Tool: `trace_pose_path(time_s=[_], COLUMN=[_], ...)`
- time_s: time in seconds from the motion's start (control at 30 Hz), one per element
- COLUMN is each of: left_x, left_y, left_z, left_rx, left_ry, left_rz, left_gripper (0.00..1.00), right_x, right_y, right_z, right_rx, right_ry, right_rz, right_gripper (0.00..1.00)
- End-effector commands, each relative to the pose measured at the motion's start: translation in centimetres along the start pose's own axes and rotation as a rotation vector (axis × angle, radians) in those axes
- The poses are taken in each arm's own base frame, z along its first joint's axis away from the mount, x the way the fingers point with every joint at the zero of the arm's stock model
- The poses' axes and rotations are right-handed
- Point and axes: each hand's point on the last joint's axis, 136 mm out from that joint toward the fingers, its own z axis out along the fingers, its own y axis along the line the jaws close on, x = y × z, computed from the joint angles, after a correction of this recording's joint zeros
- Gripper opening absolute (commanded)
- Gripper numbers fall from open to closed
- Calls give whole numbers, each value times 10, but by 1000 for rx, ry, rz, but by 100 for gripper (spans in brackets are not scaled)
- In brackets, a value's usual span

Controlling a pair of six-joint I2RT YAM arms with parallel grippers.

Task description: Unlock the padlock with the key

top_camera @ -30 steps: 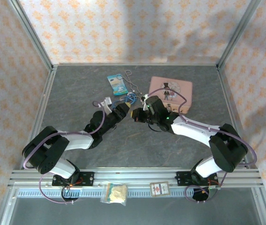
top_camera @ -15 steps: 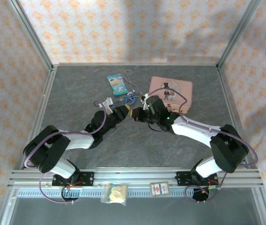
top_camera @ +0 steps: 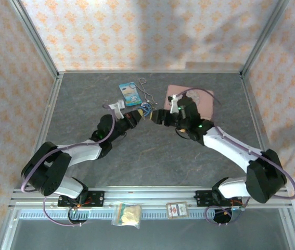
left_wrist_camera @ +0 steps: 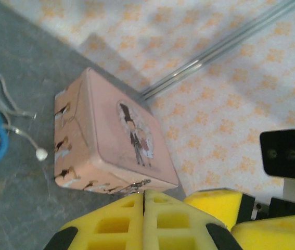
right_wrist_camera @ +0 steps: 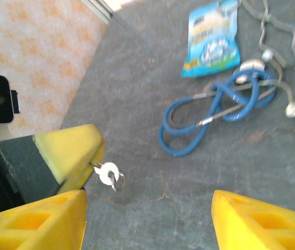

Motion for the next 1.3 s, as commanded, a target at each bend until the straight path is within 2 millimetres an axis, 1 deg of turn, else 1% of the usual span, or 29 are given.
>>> trace_pose_path(time_s=[0.0, 0.07, 0.17, 0.27, 0.37, 0.5, 0.63, 0.83, 1.13, 1.27], left_x=[-6, -6, -5, -3, -3, -4, -1, -3, -4, -3], left_y=[-31, -36, -52, -66, -81, -92, -99, -110, -112, -111], left_z=[-3, -6, -14, -21, -26, -28, -27, -32, -31, -29], left_rx=[94, 99, 157, 225, 295, 348, 389, 453, 473, 470], left_ry=[78, 100, 113, 125, 119, 120, 144, 137, 136, 140], left_rz=[203, 291, 361, 392, 398, 398, 384, 354, 308, 303], left_gripper=[0, 0, 0, 0, 0, 0, 0, 0, 0, 0], right_x=[-17, -18, -16, -15, -10, -4, 1, 6, 12, 12], right_y=[19, 29, 48, 69, 79, 85, 79, 70, 84, 88], right_z=[-22, -29, -33, -39, -41, -38, -31, -22, -22, -24], right_rx=[-125, -222, -369, -525, -608, -618, -590, -563, -619, -633], right_ry=[-29, -41, -44, -47, -37, -26, -19, -12, 22, 25], right_rz=[-98, -102, -102, -84, -75, -101, -99, -99, -116, -118], right_gripper=[61, 56, 50, 43, 40, 39, 38, 34, 28, 28])
